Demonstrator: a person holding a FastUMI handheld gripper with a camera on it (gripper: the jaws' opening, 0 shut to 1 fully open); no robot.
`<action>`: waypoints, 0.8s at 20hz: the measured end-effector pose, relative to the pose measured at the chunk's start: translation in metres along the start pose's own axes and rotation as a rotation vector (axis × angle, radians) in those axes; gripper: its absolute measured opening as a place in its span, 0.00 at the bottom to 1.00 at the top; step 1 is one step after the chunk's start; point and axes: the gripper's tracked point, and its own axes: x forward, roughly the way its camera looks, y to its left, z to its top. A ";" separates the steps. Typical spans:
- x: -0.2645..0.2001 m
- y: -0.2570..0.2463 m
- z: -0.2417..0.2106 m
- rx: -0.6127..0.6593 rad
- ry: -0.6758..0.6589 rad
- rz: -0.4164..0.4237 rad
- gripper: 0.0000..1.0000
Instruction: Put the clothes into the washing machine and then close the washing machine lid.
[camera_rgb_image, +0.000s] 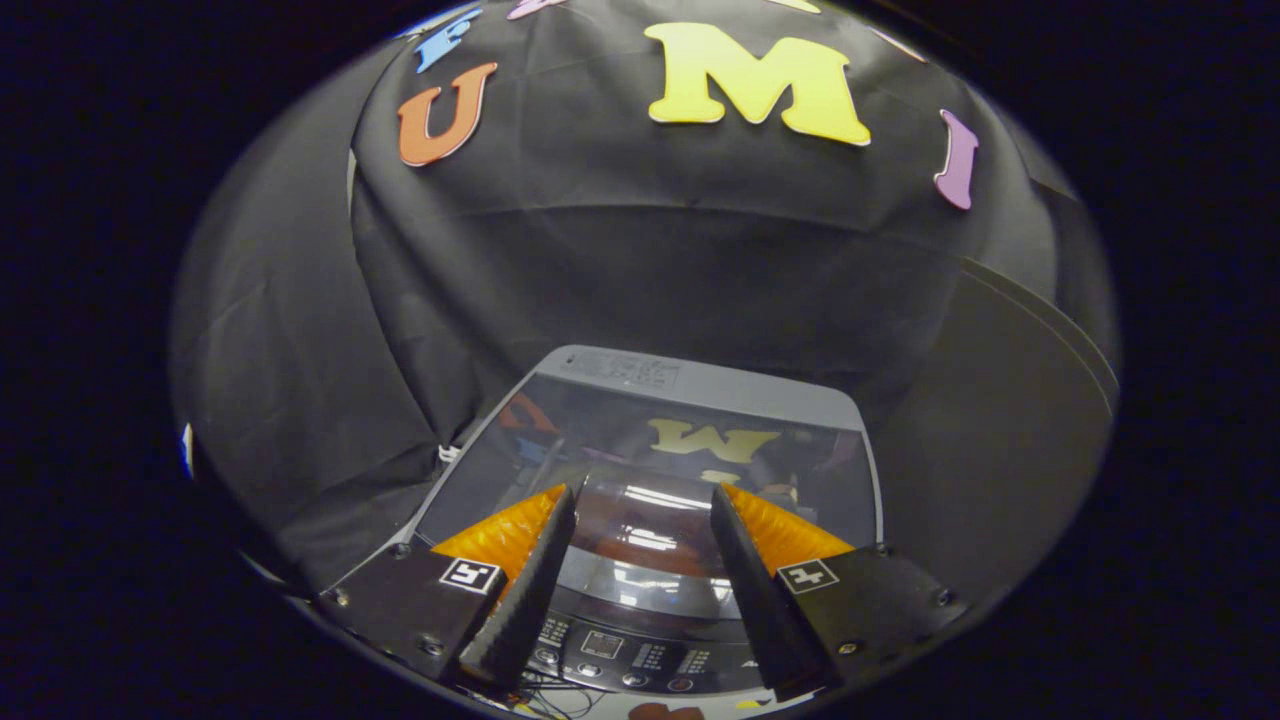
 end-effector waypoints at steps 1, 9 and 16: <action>-0.005 -0.002 0.005 -0.001 -0.013 0.000 0.86; -0.100 -0.033 0.045 -0.025 -0.212 0.039 0.87; -0.240 -0.079 0.002 -0.047 -0.341 0.015 0.88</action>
